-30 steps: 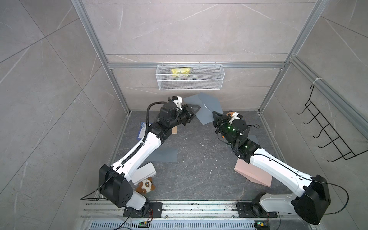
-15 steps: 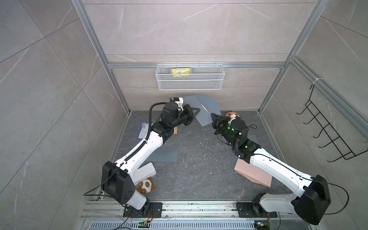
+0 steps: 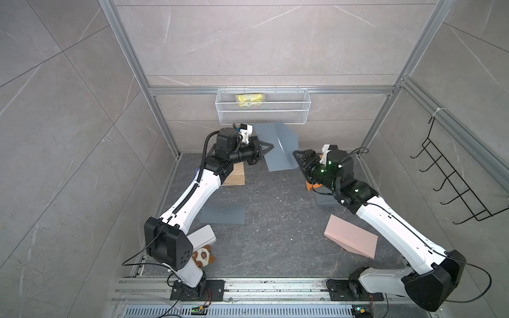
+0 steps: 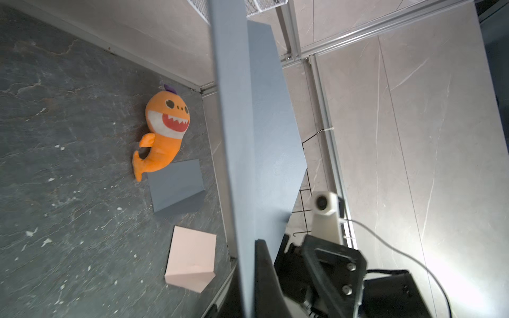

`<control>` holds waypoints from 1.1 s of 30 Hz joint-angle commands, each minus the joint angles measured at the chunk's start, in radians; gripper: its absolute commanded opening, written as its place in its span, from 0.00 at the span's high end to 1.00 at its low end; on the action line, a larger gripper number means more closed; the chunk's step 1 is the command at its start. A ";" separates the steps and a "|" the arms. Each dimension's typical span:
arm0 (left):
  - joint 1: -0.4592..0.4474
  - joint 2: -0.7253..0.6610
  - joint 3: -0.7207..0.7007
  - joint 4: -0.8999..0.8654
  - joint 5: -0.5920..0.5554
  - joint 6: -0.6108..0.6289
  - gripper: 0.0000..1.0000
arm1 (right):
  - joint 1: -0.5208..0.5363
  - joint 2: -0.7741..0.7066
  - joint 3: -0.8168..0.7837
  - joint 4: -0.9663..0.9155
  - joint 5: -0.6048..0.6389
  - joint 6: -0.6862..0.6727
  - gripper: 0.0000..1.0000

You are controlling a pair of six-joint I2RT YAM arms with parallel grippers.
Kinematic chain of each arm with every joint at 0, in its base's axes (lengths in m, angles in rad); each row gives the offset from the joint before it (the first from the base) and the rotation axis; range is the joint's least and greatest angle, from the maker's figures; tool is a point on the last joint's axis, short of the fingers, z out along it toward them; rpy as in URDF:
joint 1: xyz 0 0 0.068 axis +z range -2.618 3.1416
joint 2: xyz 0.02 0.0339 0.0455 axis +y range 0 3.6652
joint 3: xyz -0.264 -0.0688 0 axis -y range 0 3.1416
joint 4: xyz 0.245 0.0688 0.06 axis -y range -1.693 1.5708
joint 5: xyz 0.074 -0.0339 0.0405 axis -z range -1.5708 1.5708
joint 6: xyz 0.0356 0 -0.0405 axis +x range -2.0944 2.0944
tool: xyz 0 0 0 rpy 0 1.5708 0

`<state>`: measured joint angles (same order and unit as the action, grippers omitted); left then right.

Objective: Take the letter paper out of the envelope
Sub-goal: Pick up the envelope from the envelope.

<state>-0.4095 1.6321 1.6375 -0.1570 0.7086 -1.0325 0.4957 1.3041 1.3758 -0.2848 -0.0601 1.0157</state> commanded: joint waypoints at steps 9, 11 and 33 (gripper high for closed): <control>0.067 0.057 0.080 -0.067 0.345 0.189 1.00 | -0.069 0.124 0.257 -0.425 -0.352 -0.640 0.13; 0.067 0.061 0.068 -0.007 0.370 0.152 1.00 | -0.079 0.130 0.248 -0.408 -0.366 -0.629 0.14; 0.049 0.061 -0.022 0.384 0.440 -0.151 1.00 | -0.275 0.233 0.017 0.199 -0.832 -0.228 0.20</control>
<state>-0.3477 1.6993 1.5963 0.1291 1.1038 -1.1347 0.2199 1.5311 1.4052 -0.2310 -0.8104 0.7021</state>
